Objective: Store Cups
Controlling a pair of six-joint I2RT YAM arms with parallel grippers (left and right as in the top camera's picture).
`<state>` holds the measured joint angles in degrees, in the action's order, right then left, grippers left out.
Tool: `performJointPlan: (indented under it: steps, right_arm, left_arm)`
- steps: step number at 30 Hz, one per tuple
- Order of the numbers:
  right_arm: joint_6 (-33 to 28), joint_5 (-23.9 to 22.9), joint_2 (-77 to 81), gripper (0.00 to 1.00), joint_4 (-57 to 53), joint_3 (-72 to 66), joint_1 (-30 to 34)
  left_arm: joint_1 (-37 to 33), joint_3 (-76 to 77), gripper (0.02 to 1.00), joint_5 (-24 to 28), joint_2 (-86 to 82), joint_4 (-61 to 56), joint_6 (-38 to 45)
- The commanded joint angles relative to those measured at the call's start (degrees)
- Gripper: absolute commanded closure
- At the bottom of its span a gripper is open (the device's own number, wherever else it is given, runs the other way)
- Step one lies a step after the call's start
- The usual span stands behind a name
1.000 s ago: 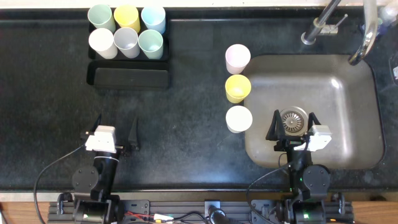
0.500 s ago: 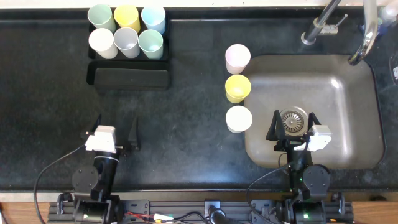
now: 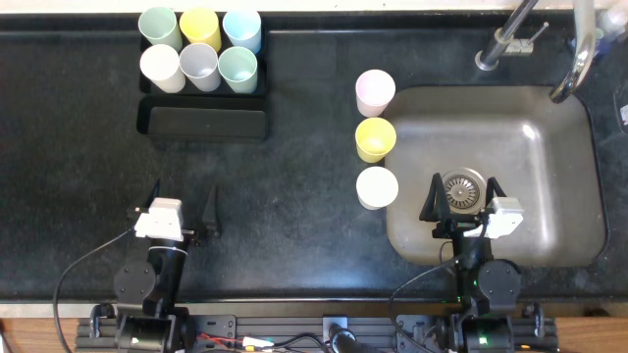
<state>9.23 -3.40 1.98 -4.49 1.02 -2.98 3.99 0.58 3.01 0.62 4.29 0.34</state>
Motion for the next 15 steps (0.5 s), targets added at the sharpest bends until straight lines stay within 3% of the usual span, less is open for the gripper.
performJointPlan:
  steps: [1,9,15]
  right_arm:
    - [0.42,-0.04,-0.70,0.003,0.28,-0.76,0.22]
    - [0.42,-0.04,-0.70,0.005,0.28,-0.76,0.22]
    - [0.42,-0.04,-0.70,0.001,0.28,-0.76,0.22]
  left_arm:
    - [-0.44,-0.09,0.020,1.73,-0.46,0.02,0.22]
    - [-1.33,3.69,0.020,8.15,3.89,2.16,-3.72]
    - [-1.51,35.95,0.020,12.72,37.33,19.41,-16.44]
